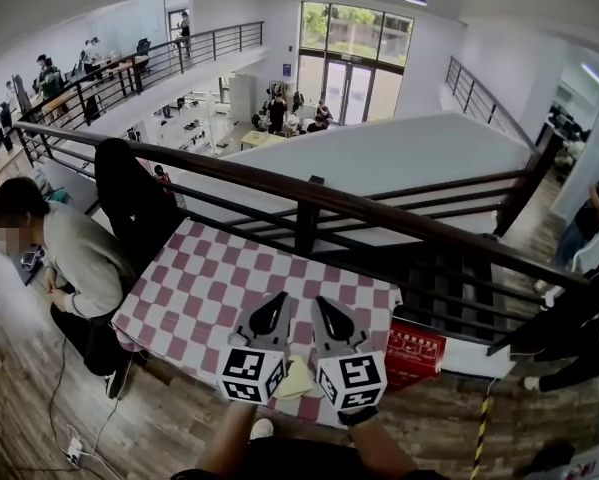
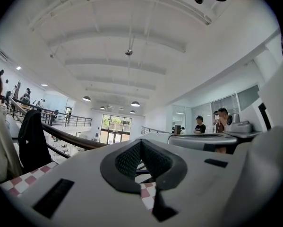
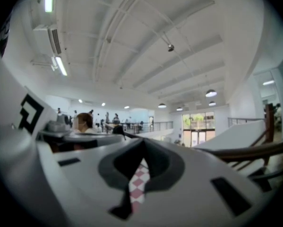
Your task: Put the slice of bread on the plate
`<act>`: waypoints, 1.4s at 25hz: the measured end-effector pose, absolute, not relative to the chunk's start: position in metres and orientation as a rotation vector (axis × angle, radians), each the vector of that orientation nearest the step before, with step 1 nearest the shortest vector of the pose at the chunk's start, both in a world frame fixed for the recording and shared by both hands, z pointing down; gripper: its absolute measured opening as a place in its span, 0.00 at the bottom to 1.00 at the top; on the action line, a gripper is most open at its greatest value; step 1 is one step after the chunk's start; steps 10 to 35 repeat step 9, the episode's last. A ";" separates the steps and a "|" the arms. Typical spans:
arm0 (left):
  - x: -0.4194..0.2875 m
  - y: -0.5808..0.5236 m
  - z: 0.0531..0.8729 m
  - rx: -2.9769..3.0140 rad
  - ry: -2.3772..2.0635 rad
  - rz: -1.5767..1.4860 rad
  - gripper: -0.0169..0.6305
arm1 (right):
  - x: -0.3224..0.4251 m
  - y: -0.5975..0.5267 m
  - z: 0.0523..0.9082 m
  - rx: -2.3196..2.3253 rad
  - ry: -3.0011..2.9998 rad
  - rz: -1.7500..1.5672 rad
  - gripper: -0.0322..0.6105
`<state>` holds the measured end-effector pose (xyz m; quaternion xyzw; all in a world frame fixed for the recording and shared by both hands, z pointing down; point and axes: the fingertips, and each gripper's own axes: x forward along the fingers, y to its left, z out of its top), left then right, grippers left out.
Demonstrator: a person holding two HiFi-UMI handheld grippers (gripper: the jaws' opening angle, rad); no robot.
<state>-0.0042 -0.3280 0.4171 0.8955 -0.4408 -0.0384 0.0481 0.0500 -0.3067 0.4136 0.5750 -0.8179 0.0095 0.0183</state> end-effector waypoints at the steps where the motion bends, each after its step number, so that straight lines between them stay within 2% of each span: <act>1: -0.005 -0.328 0.418 2.727 -1.350 -0.115 0.05 | 0.049 -0.307 0.415 1.782 -2.541 0.033 0.07; 35: -0.004 -0.330 0.426 2.726 -1.313 -0.093 0.05 | 0.051 -0.311 0.423 1.804 -2.524 0.055 0.07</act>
